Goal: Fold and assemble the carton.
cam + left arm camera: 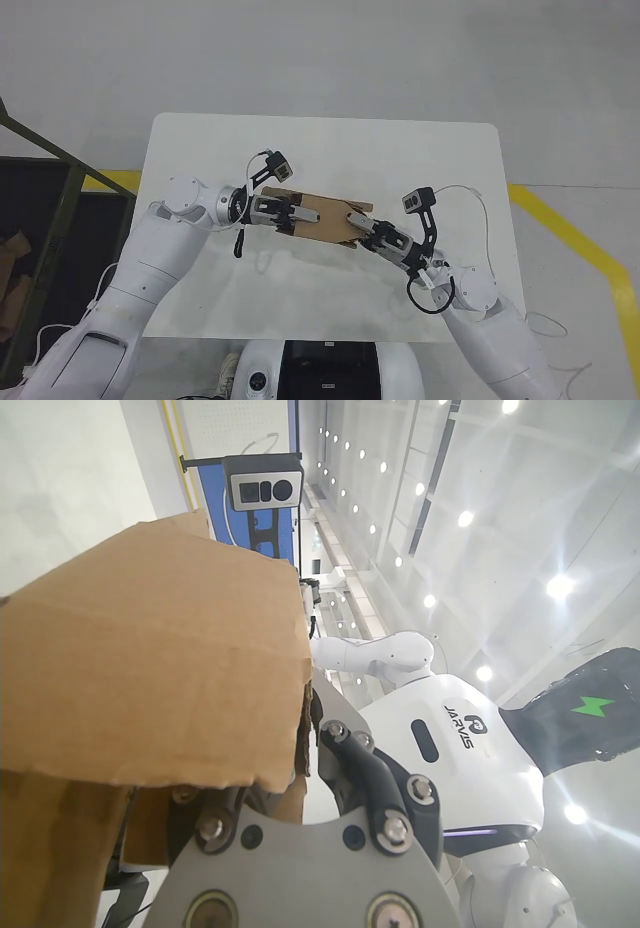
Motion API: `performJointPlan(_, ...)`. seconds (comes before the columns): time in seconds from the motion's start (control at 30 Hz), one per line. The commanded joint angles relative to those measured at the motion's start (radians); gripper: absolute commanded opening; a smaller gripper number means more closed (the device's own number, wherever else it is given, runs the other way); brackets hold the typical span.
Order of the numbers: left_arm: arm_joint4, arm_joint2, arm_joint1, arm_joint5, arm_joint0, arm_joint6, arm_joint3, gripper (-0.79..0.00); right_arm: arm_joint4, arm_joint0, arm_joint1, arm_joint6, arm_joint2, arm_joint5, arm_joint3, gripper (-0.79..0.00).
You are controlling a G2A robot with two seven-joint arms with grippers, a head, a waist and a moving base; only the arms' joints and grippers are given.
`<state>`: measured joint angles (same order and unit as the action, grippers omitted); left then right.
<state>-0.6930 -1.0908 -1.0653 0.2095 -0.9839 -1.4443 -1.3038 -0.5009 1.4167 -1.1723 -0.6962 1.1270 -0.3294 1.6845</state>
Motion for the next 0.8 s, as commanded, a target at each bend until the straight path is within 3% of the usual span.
performJointPlan(0.0, 0.004, -0.002, 0.001, 0.000, -0.001, 0.000, 0.000, -0.785, -0.003, 0.002, 0.000, 0.004, 0.004, -0.003, 0.002, 0.000)
performJointPlan(0.77, 0.139, 0.023, -0.001, 0.033, 0.010, 0.066, 0.017, -0.785, -0.019, 0.013, 0.000, -0.004, 0.039, -0.022, 0.089, 0.000)
